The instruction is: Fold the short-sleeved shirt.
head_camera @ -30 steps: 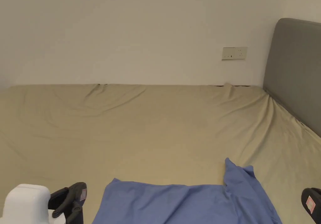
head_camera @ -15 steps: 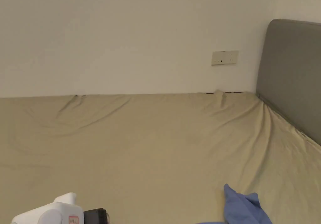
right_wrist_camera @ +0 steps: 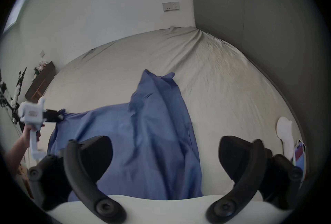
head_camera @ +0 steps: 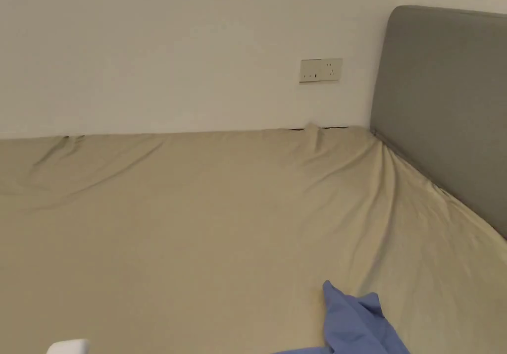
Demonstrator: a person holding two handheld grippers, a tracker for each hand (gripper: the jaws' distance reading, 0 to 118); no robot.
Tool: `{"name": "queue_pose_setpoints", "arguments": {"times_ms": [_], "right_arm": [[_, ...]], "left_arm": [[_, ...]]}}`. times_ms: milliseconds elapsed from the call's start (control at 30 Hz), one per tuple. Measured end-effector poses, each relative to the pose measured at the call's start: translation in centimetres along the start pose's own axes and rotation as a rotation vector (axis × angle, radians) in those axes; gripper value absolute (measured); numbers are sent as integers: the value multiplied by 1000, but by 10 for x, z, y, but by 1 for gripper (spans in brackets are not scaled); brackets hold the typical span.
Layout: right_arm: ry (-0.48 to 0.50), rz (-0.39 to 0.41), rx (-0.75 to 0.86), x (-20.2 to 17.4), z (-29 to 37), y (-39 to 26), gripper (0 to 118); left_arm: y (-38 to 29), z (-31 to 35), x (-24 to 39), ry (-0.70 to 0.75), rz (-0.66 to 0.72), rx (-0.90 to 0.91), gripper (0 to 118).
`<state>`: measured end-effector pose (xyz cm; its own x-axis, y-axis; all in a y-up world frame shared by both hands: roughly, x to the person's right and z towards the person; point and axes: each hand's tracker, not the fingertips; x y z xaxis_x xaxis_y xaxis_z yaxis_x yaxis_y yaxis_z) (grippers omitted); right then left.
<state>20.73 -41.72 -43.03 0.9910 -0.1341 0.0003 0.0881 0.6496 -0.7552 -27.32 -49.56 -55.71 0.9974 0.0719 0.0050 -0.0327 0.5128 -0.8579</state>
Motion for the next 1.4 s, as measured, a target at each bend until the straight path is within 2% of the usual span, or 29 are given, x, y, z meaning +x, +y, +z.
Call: {"name": "queue_pose_setpoints", "arguments": {"times_ms": [33, 167, 233, 267, 300, 333, 367, 400, 433, 500, 533, 567, 600, 633, 767, 867, 1033, 1167, 1400], "right_arm": [[3, 5, 47, 8, -15, 4, 118], [-44, 20, -29, 21, -80, 34, 118], [-87, -3, -109, 31, -116, 43, 118], [-98, -18, -153, 34, -132, 44, 114], [-99, -34, -190, 34, -145, 42, 104], [-88, -51, -217, 36, -153, 39, 84], [-64, -58, -230, 34, -157, 34, 77], [-167, 11, -186, 24, -156, 28, 75], [-144, 77, -135, 11, -151, 26, 67], [-107, 104, -105, 6, -144, 22, 4], [-15, 79, -80, 7, -140, 20, 4], [-78, 82, -38, -7, -127, 17, 4], [-93, 110, 12, -10, -120, 15, 4], [-78, 119, 66, -12, -108, 13, 4], [10, 53, 233, -19, -37, 11, 4], [65, 63, 376, -28, 36, 4, 4], [108, 69, 607, -42, 157, -25, 4], [130, 78, 769, -72, 249, -52, 4], [165, 96, 939, -98, 345, -79, 4]], "left_arm": [[-2, 4, 3, 31, 1, 6, 6], [-9, 18, 7, 26, -30, 44, 5], [-11, 26, 6, 18, -28, 50, 5], [-12, 29, 4, 12, -20, 52, 6], [-13, 31, 3, 5, -13, 55, 5], [-14, 33, 0, 3, -8, 58, 6], [-15, 35, 0, 2, -8, 62, 6], [-17, 36, 0, 4, -13, 67, 6], [-18, 37, 2, 9, -21, 73, 6], [-20, 40, 2, 11, -23, 82, 6], [-21, 44, 3, 6, -15, 92, 6], [-23, 50, 3, -1, -1, 103, 5], [-24, 57, 2, -8, 16, 118, 6], [-27, 65, 2, -19, 28, 136, 6], [-36, 120, -2, -14, 24, 280, 5], [-53, 180, -4, -1, 16, 417, 6], [-108, 295, -4, 40, 37, 675, 5], [-161, 369, -3, 88, 91, 876, 5], [-211, 448, -1, 88, 140, 1081, 5]]}}
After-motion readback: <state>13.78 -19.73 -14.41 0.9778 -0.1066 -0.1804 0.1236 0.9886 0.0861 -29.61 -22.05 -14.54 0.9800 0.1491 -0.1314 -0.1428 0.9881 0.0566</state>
